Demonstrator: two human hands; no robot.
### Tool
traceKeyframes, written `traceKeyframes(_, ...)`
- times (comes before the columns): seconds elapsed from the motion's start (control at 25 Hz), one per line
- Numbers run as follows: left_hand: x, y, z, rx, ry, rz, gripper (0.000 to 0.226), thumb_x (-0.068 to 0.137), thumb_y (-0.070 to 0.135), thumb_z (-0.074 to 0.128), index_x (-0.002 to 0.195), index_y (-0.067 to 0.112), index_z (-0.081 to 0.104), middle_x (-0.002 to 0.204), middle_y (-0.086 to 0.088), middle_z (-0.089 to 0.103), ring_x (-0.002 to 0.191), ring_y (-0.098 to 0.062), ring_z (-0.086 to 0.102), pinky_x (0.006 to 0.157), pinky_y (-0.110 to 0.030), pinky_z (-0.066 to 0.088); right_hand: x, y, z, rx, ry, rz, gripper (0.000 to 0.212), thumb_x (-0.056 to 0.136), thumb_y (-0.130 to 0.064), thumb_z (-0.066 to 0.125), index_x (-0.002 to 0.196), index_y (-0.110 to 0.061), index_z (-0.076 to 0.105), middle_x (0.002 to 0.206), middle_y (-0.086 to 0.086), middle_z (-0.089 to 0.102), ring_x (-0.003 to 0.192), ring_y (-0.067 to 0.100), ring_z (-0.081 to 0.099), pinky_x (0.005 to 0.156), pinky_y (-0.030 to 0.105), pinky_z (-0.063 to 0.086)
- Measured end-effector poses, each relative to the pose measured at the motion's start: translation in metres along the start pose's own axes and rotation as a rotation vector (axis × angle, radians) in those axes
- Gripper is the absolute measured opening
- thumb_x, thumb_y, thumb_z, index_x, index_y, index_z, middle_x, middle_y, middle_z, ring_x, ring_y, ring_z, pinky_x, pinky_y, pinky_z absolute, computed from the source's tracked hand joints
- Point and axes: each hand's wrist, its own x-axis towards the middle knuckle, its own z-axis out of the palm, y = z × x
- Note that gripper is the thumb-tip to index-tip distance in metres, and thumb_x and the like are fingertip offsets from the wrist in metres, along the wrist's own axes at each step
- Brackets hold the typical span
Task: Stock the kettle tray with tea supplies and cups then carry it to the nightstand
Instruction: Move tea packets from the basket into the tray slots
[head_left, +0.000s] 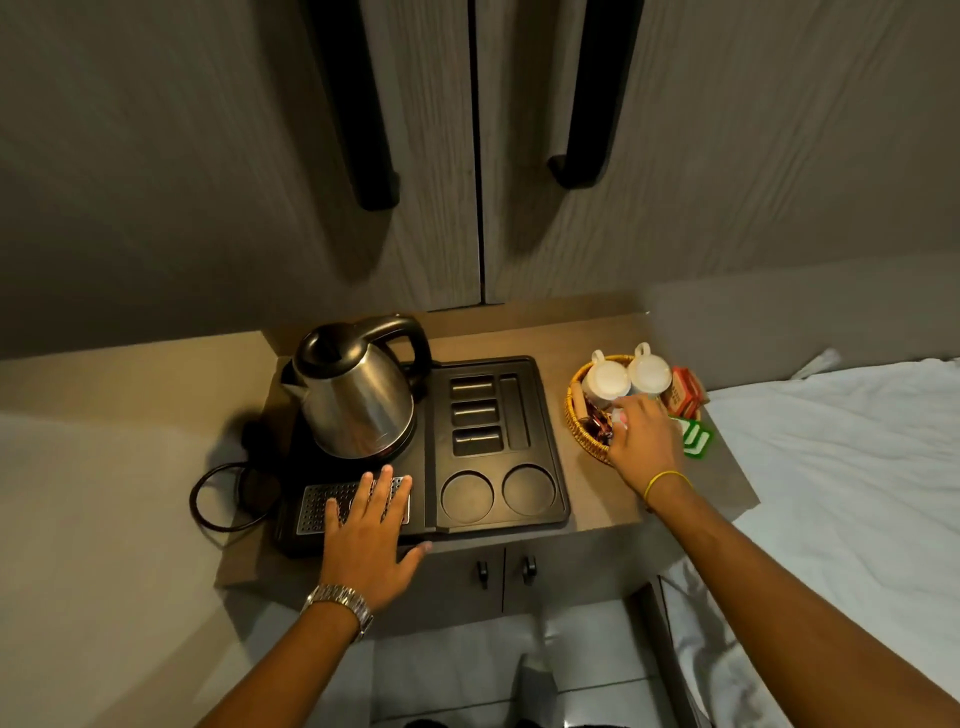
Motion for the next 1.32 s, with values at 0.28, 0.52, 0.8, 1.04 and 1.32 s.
traceKeyframes(0.28,0.002,-0.006,0.012,0.004,0.053,0.03,0.094,0.08,0.078,0.041,0.159,0.028,0.03,0.167,-0.008,0.028,0.151,-0.034,0.032,0.109,-0.072,0.035,0.031,0.046,-0.038,-0.068,0.124,0.408,0.045,0.091,-0.033,0.071,0.126,-0.006,0.063,0.131,0.021,0.061,0.12,0.039,0.056,0.1,0.053,0.05)
traceKeyframes(0.52,0.004,-0.008,0.016,0.003,0.061,0.034,0.094,0.081,0.076,0.047,0.16,0.029,0.027,0.169,-0.005,0.025,0.153,-0.032,0.029,0.11,-0.072,0.032,0.049,0.037,-0.043,-0.015,0.089,0.405,0.037,0.098,-0.035,0.063,0.108,-0.001,0.071,0.114,0.024,0.066,0.1,0.043,0.066,0.089,0.046,0.055)
traceKeyframes(0.8,0.003,-0.009,0.016,-0.005,0.067,0.033,0.093,0.083,0.076,0.045,0.161,0.03,0.024,0.17,-0.005,0.022,0.154,-0.031,0.025,0.113,-0.071,0.03,0.056,0.033,-0.04,0.047,0.155,0.452,0.047,0.101,-0.037,0.052,0.083,-0.001,0.075,0.086,0.027,0.075,0.079,0.044,0.069,0.077,0.043,0.057)
traceKeyframes(1.04,0.0,-0.007,0.006,-0.005,0.057,0.024,0.093,0.082,0.076,0.049,0.159,0.029,0.029,0.167,-0.008,0.03,0.152,-0.034,0.032,0.11,-0.072,0.035,0.045,0.004,-0.06,0.15,0.434,0.351,0.029,0.078,-0.026,0.06,0.094,-0.012,0.08,0.087,0.017,0.077,0.068,0.037,0.066,0.063,0.031,0.048)
traceKeyframes(1.32,-0.003,-0.005,0.002,-0.015,0.032,0.007,0.093,0.083,0.076,0.045,0.161,0.032,0.017,0.171,-0.006,0.019,0.156,-0.031,0.02,0.116,-0.071,0.028,0.064,-0.136,-0.005,0.399,-0.014,-0.141,0.016,0.087,-0.02,0.076,0.101,-0.014,0.083,0.101,0.009,0.08,0.092,0.021,0.071,0.081,0.026,0.049)
